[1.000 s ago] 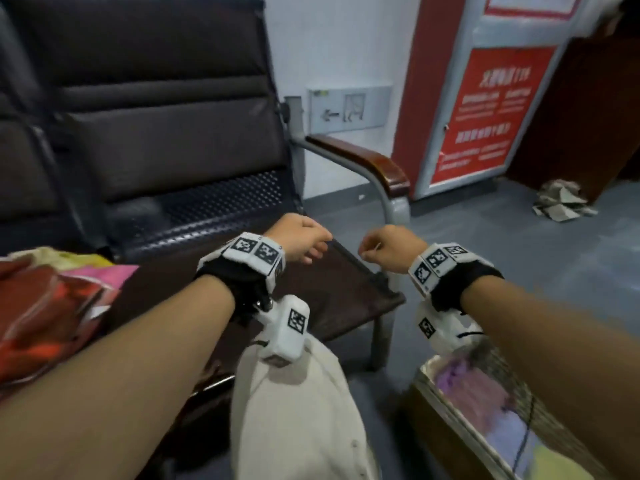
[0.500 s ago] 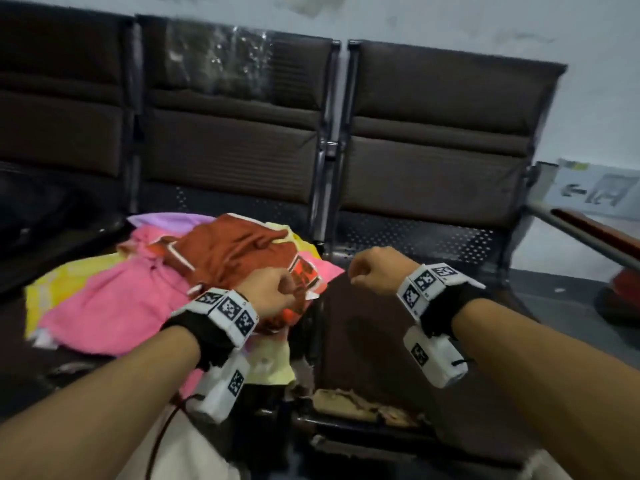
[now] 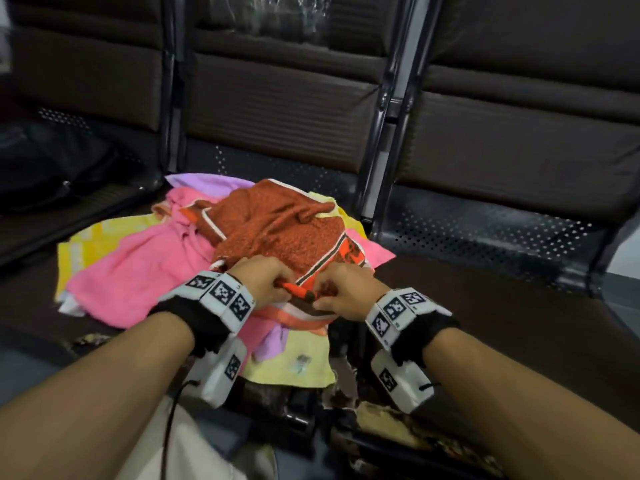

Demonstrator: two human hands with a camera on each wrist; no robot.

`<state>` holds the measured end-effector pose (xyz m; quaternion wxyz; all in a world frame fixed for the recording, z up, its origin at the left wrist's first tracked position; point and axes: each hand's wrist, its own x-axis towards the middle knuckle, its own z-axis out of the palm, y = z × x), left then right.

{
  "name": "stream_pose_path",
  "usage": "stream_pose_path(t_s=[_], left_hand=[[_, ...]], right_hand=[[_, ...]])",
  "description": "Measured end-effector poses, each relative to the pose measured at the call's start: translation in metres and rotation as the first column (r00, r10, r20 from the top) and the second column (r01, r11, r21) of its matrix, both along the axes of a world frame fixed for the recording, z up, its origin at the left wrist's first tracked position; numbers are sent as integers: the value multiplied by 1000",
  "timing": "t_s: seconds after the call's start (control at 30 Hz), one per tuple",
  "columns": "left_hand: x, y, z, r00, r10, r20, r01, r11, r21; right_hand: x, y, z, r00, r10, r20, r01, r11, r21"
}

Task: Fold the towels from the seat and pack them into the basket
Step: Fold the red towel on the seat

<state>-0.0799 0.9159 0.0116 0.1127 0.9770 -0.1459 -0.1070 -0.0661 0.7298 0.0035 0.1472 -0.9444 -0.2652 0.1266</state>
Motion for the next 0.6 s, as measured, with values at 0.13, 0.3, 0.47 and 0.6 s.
stream_pose_path(t_s=[0.13, 0.3, 0.47, 0.6], left_hand=[[2, -20, 11, 996, 48, 77, -21, 947, -321], [-8, -72, 27, 994, 18, 105, 54, 761, -647], [-17, -102, 33, 993, -105, 60, 115, 663, -740], [-15, -106, 22, 987, -104, 121, 152, 841, -520]], right_hand=[[-7, -29, 16, 997, -75, 27, 67, 970, 236], [-32, -84, 44, 987, -155, 45, 120, 893, 434], [-58, -147, 53, 966, -251, -56, 211, 651, 729], [-68, -192, 57, 926, -334, -177, 304, 384, 872]])
